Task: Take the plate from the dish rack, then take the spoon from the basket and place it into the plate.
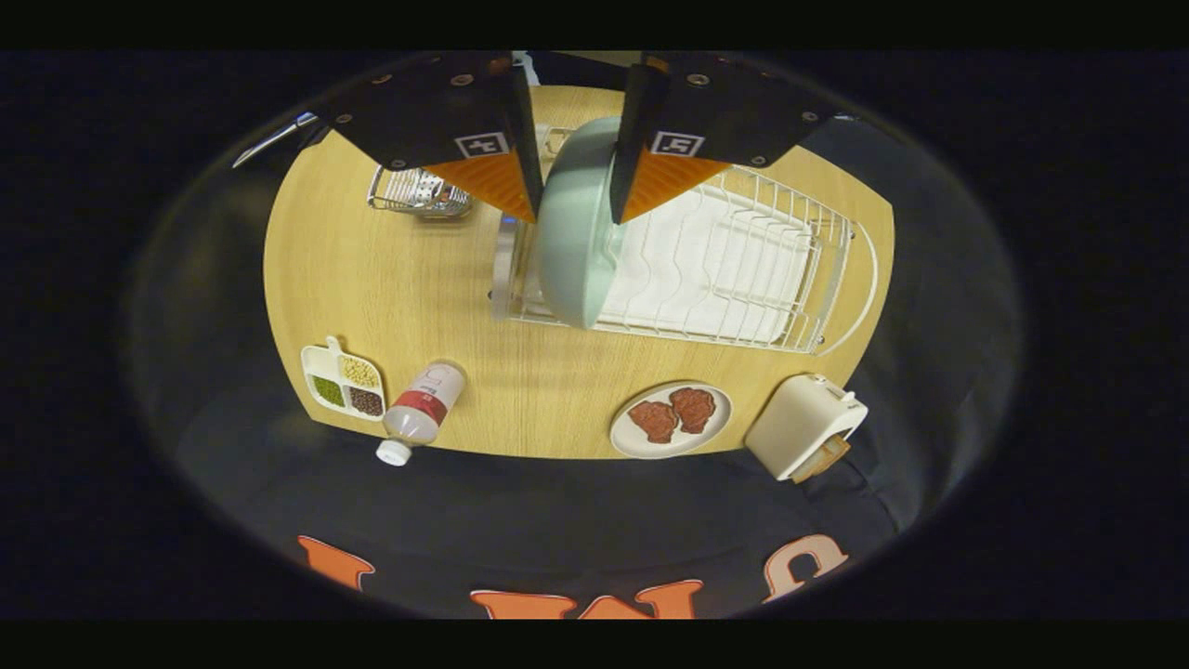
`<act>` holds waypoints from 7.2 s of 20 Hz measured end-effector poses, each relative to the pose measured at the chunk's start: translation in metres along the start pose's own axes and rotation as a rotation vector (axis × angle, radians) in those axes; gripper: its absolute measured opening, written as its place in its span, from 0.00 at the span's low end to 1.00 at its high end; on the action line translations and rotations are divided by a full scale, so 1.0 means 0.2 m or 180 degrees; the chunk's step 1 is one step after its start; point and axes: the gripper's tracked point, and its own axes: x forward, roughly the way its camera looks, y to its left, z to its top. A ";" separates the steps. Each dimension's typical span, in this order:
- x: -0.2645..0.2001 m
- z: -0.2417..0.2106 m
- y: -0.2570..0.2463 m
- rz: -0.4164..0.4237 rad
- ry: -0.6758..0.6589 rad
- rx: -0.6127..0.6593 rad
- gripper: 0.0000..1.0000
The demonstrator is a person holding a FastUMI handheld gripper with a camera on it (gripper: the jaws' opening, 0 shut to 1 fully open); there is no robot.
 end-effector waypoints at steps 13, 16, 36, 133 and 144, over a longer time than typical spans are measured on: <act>-0.10 0.02 -0.13 -0.0413 -0.0155 0.0433 0.25; -0.12 0.03 -0.14 -0.0599 -0.0248 0.0365 0.25; -0.35 -0.25 -0.18 -0.0086 -0.0381 0.0554 0.16; -0.55 -0.39 -0.53 -0.0101 -0.2590 0.0453 0.12; -0.65 -0.48 -0.16 0.0641 -0.2529 0.0065 0.12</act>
